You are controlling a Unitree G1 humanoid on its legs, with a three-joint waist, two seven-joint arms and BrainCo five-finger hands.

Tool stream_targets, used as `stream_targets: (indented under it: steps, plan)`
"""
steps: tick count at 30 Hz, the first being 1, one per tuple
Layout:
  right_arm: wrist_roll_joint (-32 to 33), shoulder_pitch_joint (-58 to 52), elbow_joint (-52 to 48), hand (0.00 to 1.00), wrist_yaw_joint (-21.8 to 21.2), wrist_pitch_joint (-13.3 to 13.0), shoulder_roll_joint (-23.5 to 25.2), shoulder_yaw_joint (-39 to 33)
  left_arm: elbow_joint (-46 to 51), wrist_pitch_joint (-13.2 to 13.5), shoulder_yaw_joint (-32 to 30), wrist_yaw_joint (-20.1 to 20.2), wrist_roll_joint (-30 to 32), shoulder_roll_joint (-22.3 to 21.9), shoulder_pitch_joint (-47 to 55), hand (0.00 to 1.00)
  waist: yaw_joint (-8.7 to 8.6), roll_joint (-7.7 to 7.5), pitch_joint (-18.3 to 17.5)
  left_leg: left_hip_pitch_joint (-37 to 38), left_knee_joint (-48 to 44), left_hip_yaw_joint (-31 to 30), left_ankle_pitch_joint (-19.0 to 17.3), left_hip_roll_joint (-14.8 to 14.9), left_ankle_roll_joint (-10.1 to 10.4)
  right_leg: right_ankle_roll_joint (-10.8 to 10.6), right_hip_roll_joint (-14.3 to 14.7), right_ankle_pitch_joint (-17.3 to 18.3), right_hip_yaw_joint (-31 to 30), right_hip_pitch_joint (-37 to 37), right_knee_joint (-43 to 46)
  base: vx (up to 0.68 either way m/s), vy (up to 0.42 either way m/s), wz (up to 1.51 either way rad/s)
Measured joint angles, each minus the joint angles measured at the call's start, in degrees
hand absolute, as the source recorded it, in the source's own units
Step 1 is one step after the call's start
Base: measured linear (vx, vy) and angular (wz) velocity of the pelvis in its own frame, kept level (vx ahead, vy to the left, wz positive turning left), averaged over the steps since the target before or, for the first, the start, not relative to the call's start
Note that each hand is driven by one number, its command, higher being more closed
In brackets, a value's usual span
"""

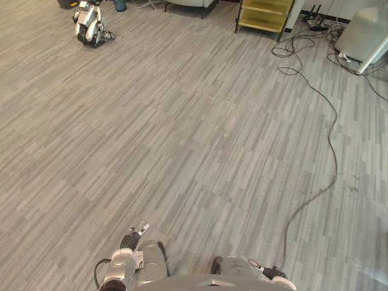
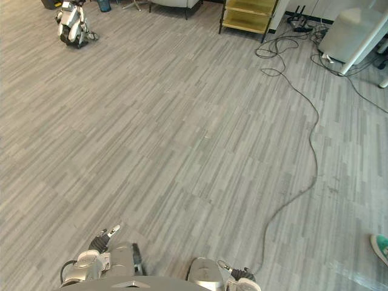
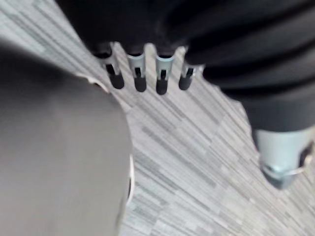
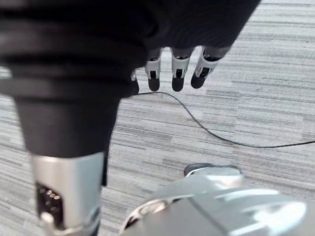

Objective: Pick up cushions and gather them together orderly.

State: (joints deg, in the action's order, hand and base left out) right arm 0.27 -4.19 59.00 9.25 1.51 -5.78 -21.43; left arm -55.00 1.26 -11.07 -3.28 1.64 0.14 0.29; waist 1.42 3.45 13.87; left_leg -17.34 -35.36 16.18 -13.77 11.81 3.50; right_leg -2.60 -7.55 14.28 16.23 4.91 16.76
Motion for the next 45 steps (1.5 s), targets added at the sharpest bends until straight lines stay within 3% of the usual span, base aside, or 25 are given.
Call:
stream_targets:
  steps: [1, 2, 3, 4, 5, 6, 7, 8, 9, 11, 14, 15, 17, 19, 22, 25, 27, 28, 29, 32, 34, 37, 41, 43, 45]
  plan:
    - [0.04, -0.02, 0.20, 0.00, 0.02, 0.00, -0.02, -0.15, 0.04, 0.03, 0.03, -0.01, -0.19, -0.05, -0.01, 0.00, 0.13, -0.03, -0.02, -0.18, 4.17, -0.09, 1.26, -0.80, 0.19, -0.65, -0.47, 0.53, -0.08, 0.53, -0.15, 0.50, 0.266, -0.17]
    - [0.11, -0.15, 0.60, 0.00, 0.03, 0.04, -0.11, -0.10, 0.03, 0.16, -0.01, -0.06, -1.04, -0.19, -0.01, 0.00, 0.78, -0.34, -0.04, 0.48, 14.92, -0.60, 11.37, -3.21, -0.71, -2.32, -2.03, 2.39, -1.17, 2.84, -0.83, 0.42, 0.242, -0.26]
    - [0.25, -0.16, 0.58, 0.00, 0.04, 0.09, 0.00, 0.15, -0.01, 0.20, -0.01, -0.07, -1.34, 0.01, 0.05, 0.00, 1.36, -1.03, -0.34, 1.89, 16.72, 0.21, 13.78, -4.50, -2.89, -2.80, -2.39, 2.52, -2.00, 3.76, -1.81, 0.54, 0.228, -0.21]
    - [0.41, 0.30, 0.48, 0.00, 0.00, -0.05, 0.49, 0.69, -0.07, 0.22, 0.16, -0.13, -1.33, 0.57, -0.08, 0.00, 0.93, -2.02, -1.35, 2.28, 16.28, 1.29, 12.23, -5.71, -3.02, -1.84, -2.37, 1.29, -3.82, 5.53, -5.96, 0.55, 0.136, -0.19]
    - [0.42, 1.38, 0.44, 0.00, -0.01, -0.07, 0.72, 0.76, 0.26, 0.81, -0.85, 0.13, -2.47, 1.30, -0.17, 0.00, 1.16, -2.41, -0.98, -1.23, 6.59, 1.71, 10.30, -2.80, -2.39, 0.66, -0.24, -3.96, -4.88, 7.83, -11.52, 0.60, 0.156, -0.32]
    - [0.41, 3.30, 0.78, 0.00, 0.02, -0.03, 1.13, 0.75, 0.56, 1.80, -2.44, 0.28, -3.05, 2.50, -1.43, 0.00, 3.39, -1.71, -0.50, -8.21, -4.49, 1.46, 7.31, -0.24, -0.17, -0.58, 0.57, -6.80, -7.15, 9.48, -13.47, 0.44, 0.182, -0.34]
    - [0.40, 3.18, 1.20, 0.00, 0.04, -0.02, 1.34, 0.78, -0.16, 1.60, -2.30, 0.09, -2.45, 3.09, -1.78, 0.00, 3.27, -2.50, -1.42, -7.99, 1.05, 0.69, 7.08, -1.21, -0.20, -0.68, -0.17, -6.84, -7.68, 10.24, -14.07, 0.43, 0.277, -0.47]
    - [0.35, 3.51, 1.79, 0.00, -0.03, -0.08, 0.63, 0.93, -1.58, 1.30, -2.19, 0.11, -1.93, 3.48, -1.10, 0.00, 3.12, -2.20, -2.68, -6.24, 8.42, -0.55, 11.07, -1.99, -5.01, -1.81, -0.04, -6.46, -9.17, 11.33, -14.29, 0.51, 0.333, -0.28]
    - [0.26, 4.28, 2.30, 0.00, -0.36, -0.39, 1.77, 1.11, -2.95, 0.85, -2.33, -0.11, -1.38, 4.98, 0.14, 0.00, 2.72, -5.16, -4.19, -6.12, 5.33, 1.37, 6.11, -4.47, -5.27, -3.09, -3.32, -4.56, -9.71, 10.69, -11.12, 0.53, 0.317, -0.33]
    - [-0.20, 4.38, 2.82, 0.00, -0.46, -0.38, 1.84, 1.06, -3.51, 0.39, -1.83, -0.02, -1.28, 5.52, 0.80, 0.00, 2.59, -5.01, -4.58, -5.91, 3.15, 1.60, 2.80, -5.20, -5.80, -4.16, -4.73, -4.01, -11.67, 7.90, -3.97, 0.40, 0.242, -0.10]
    - [-0.09, 3.38, 2.89, 0.00, -0.80, -0.09, 2.56, 0.57, -6.60, -0.37, 1.35, -0.07, -1.11, 6.62, 1.82, 0.00, 2.06, -5.58, -4.74, -1.78, 3.12, 2.91, -1.70, -8.53, -7.06, -10.94, -7.14, -6.13, -18.66, -2.96, 23.83, 0.46, 0.232, 0.10]
    - [-0.32, 3.63, 2.72, 0.00, -1.07, -0.18, 2.19, 0.62, -6.89, -0.97, 2.64, -0.06, -0.95, 6.91, 3.24, 0.00, 1.71, -6.01, -4.58, 3.11, 4.85, 3.75, -3.76, -10.24, -7.72, -10.25, -7.96, -8.66, -18.39, -7.80, 36.50, 0.45, 0.141, -0.15]
    - [-0.39, 3.23, 2.72, 0.00, -1.27, -0.31, 1.47, 0.71, -6.88, -1.32, 3.89, -0.13, -0.88, 6.93, 5.40, 0.00, 1.19, -5.46, -4.34, 12.29, 10.57, 3.78, -4.75, -12.50, -7.78, -3.70, -9.15, -4.81, -11.28, -12.12, 45.87, 0.56, 0.125, -0.10]
    - [-0.56, 3.26, 2.72, 0.00, -1.25, -0.30, 0.54, 1.05, -6.95, -1.32, 4.97, -0.12, -0.86, 6.93, 4.89, 0.00, -0.06, -4.45, -4.21, 19.79, 15.95, 2.51, -4.54, -12.86, -8.44, -1.20, -7.95, 1.72, -2.00, -16.99, 42.93, 0.50, 0.025, 0.28]
    - [-0.48, 3.24, 2.65, 0.00, -1.28, -0.60, 0.60, 0.98, -6.99, -1.28, 5.00, -0.14, -0.73, 6.95, 3.71, 0.00, -1.59, -4.10, -3.75, 24.72, 19.48, 0.93, -4.65, -11.27, -7.36, 0.74, -5.43, 3.02, 4.77, -23.17, 27.74, 0.45, -0.080, 0.41]
    - [-0.40, 3.29, 2.68, 0.00, -1.25, -0.56, 0.77, 0.93, -6.95, -1.23, 6.39, -0.14, -0.19, 7.00, 2.53, 0.00, -2.46, -3.63, -3.09, 30.55, 24.84, -1.23, -3.97, -8.69, -5.21, 0.41, -0.90, -7.61, 6.50, -26.16, 2.96, 0.54, -0.160, 0.50]
    - [-0.43, 2.27, 2.73, 0.00, -1.26, -0.13, 1.28, 1.04, -6.93, -1.12, 6.86, -0.10, 0.47, 8.15, 2.67, 0.00, -3.01, -5.71, -2.96, 35.52, 27.86, -3.79, -4.03, -9.51, -1.79, 0.63, -0.91, -15.69, 5.59, -25.82, -8.86, 0.61, -0.266, 0.58]
    - [-0.46, 2.20, 2.76, 0.00, -1.26, -0.01, 1.03, 0.98, -7.46, -1.15, 6.85, -0.13, 0.87, 8.10, 2.68, 0.00, -3.32, -5.89, -3.15, 36.97, 27.92, -4.78, -4.67, -8.88, -0.72, 3.17, -0.73, -21.95, 4.71, -25.64, -7.11, 0.64, -0.287, 0.42]
    - [-0.45, 2.22, 2.69, 0.00, -1.17, -0.16, 0.72, 0.36, -8.00, -1.10, 6.82, -0.11, 0.96, 6.59, 2.39, 0.00, -3.34, -3.12, -3.22, 37.51, 26.75, -5.57, -4.29, -6.42, 0.04, 6.06, 0.32, -22.86, 4.88, -26.86, -1.98, 0.64, -0.292, 0.16]
    - [-0.53, 2.77, 2.72, 0.00, -1.23, -0.23, -0.59, 0.27, -8.68, -1.11, 6.39, -0.02, 1.44, 4.57, 1.71, 0.00, -3.02, 0.56, -3.42, 33.37, 14.08, -8.00, -0.72, -1.36, 3.22, 6.94, 4.37, -16.02, 5.73, -26.36, 2.85, 0.66, -0.316, -0.24]
    - [-0.51, 2.58, 2.73, 0.00, -1.15, -0.05, -0.78, 0.73, -8.49, -1.10, 5.27, 0.43, 1.39, 4.38, 1.48, 0.00, -3.10, 1.70, -2.95, 25.39, -9.65, -12.13, 7.05, 2.54, 5.36, 7.68, 8.24, -12.13, 5.00, -20.19, 1.41, 0.57, -0.195, -0.34]
    - [-0.38, 1.99, 2.74, 0.00, -1.04, -0.05, -1.03, 1.17, -6.82, -0.88, 3.82, 0.38, 1.30, 4.34, 1.91, 0.00, -1.91, 1.44, -2.30, 16.39, -28.22, -8.19, 3.83, 5.09, 3.62, 9.47, 12.19, -10.36, 1.18, -9.87, -4.25, 0.48, -0.099, -0.56]
    - [-0.17, 2.77, 2.94, 0.00, -1.02, -0.02, -1.47, 1.78, -4.86, -0.72, 3.21, 0.22, 1.15, 4.03, 3.15, 0.00, -0.14, 1.26, -2.06, 7.54, -22.10, -4.93, -0.86, 2.67, 1.61, 8.73, 13.11, -10.24, -5.81, -2.94, -9.59, 0.37, 0.024, -0.91]
    - [-0.17, 2.96, 2.84, 0.00, -1.02, -0.05, -1.43, 1.56, -4.76, -0.74, 3.33, -0.07, 0.88, 3.84, 3.99, 0.00, 0.67, 1.20, -1.97, 4.48, -10.41, -5.49, -1.80, 0.47, 1.23, 7.71, 12.46, -9.77, -9.37, 0.09, -11.59, 0.37, 0.145, -0.98]
    - [-0.17, 2.13, 2.83, 0.00, -0.98, 0.00, -1.27, 1.52, -4.81, -0.73, 3.51, -0.07, 0.87, 3.76, 5.20, 0.00, 0.92, 0.77, -1.62, 3.98, 13.45, -8.02, 2.05, -4.08, 1.59, 5.28, 9.82, -7.76, -12.90, 3.67, -13.14, 0.39, 0.248, -0.74]
